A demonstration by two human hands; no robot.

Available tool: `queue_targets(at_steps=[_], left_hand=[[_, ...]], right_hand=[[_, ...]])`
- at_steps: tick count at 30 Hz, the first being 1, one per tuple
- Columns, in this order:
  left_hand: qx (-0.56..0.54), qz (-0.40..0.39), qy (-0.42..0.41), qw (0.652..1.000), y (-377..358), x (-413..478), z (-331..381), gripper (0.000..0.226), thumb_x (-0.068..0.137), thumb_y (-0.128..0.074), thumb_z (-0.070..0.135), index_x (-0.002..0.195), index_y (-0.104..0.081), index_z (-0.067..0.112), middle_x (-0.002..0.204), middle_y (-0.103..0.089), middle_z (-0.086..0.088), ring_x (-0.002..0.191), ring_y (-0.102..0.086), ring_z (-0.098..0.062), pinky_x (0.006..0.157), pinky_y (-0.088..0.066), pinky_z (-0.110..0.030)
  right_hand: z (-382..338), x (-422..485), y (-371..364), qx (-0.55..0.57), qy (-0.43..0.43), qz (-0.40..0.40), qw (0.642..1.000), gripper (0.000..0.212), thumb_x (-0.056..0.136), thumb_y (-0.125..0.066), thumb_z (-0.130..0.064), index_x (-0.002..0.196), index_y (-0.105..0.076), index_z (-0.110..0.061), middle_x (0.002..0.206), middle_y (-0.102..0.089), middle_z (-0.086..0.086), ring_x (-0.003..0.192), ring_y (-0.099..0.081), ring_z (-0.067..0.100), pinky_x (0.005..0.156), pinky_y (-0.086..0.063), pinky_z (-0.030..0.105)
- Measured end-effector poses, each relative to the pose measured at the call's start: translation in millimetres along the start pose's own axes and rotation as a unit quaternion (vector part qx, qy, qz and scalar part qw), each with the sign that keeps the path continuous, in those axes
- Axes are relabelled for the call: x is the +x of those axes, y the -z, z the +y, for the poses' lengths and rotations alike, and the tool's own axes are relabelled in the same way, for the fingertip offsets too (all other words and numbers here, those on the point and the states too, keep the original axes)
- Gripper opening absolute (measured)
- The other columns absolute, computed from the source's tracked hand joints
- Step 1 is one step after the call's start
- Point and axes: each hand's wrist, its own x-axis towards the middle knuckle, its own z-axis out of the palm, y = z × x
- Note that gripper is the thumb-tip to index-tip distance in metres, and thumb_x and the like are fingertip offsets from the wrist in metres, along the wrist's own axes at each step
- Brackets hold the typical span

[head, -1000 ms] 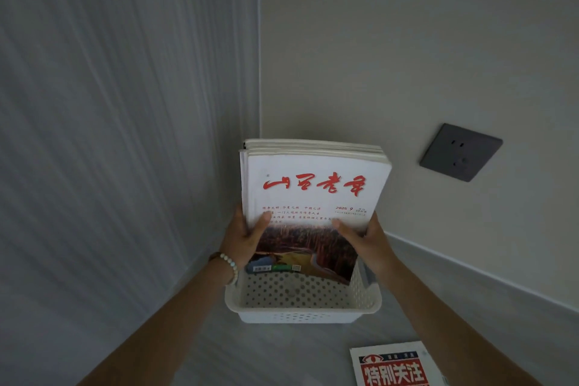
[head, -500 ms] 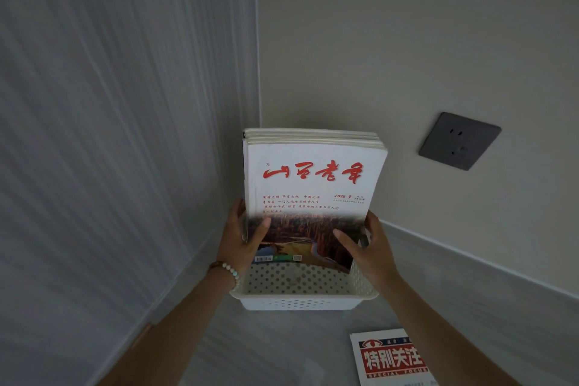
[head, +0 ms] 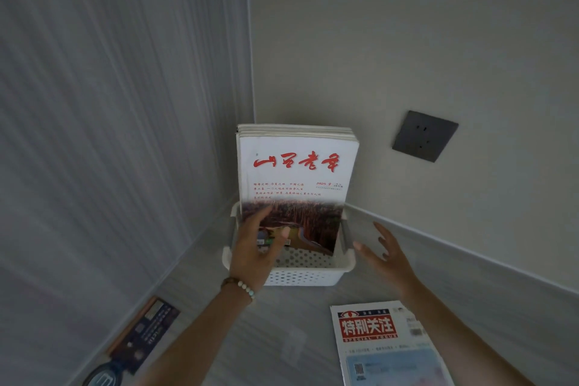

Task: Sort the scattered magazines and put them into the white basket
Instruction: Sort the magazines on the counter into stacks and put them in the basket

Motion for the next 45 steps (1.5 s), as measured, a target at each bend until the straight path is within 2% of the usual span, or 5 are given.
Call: queue_targets(at_steps=[20, 24, 30, 35, 45], left_hand=[[0.070, -0.295, 0.073, 0.950, -302.7, -222.1, 151.0, 0.062, 0.086, -0.057, 0.040, 0.140, -0.036, 0.016, 0.147, -0.037, -0.006, 0.133, -0.038, -0.022, 0.111, -0.030, -0.033], [0.072, -0.367, 0.066, 0.925, -374.7, -275.2, 176.8, 0.059, 0.087, -0.055, 0.039, 0.138, -0.037, 0.016, 0.141, -0.044, -0.008, 0.126, -0.044, -0.024, 0.106, -0.037, -0.034], [0.065, -0.478, 0.065, 0.873, -455.2, -346.7, 203.9, 0.043, 0.089, -0.048, 0.046, 0.128, -0.044, 0.029, 0.110, -0.058, 0.001, 0.098, -0.059, -0.016, 0.084, -0.047, -0.028], [0.131, -0.537, 0.006, 0.833, -502.8, -397.1, 217.5, 0.057, 0.092, -0.038, 0.050, 0.137, -0.037, 0.016, 0.140, -0.046, -0.009, 0.126, -0.046, -0.025, 0.104, -0.038, -0.033], [0.217, -0.513, 0.026, 0.830, -558.1, -426.6, 225.5, 0.072, 0.085, -0.051, 0.051, 0.142, -0.028, 0.012, 0.147, -0.033, -0.008, 0.135, -0.031, -0.028, 0.111, -0.032, -0.042]], right_hand=[[179.7, -261.8, 354.2, -0.063, -0.123, 0.085, 0.987, 0.078, 0.078, -0.069, -0.040, 0.144, -0.028, -0.027, 0.152, -0.027, -0.003, 0.138, -0.030, 0.018, 0.101, -0.028, 0.027], [218.2, -316.2, 413.0, -0.063, -0.138, 0.139, 0.979, 0.063, 0.079, -0.070, -0.034, 0.133, -0.039, -0.024, 0.145, -0.038, 0.005, 0.110, -0.052, 0.009, 0.087, -0.045, 0.019], [280.2, -385.5, 470.4, -0.071, -0.230, 0.211, 0.947, 0.084, 0.078, -0.068, -0.046, 0.145, -0.024, -0.025, 0.153, -0.027, 0.004, 0.135, -0.035, 0.028, 0.105, -0.039, 0.044], [319.1, -430.1, 499.7, -0.101, -0.261, 0.312, 0.908, 0.071, 0.075, -0.068, -0.050, 0.134, -0.041, -0.022, 0.140, -0.046, 0.007, 0.129, -0.042, 0.027, 0.103, -0.039, 0.051], [374.8, -472.7, 503.2, -0.245, -0.355, 0.255, 0.865, 0.088, 0.072, -0.027, -0.082, 0.147, -0.007, -0.040, 0.159, 0.009, 0.001, 0.146, 0.004, 0.032, 0.118, -0.010, 0.051]])
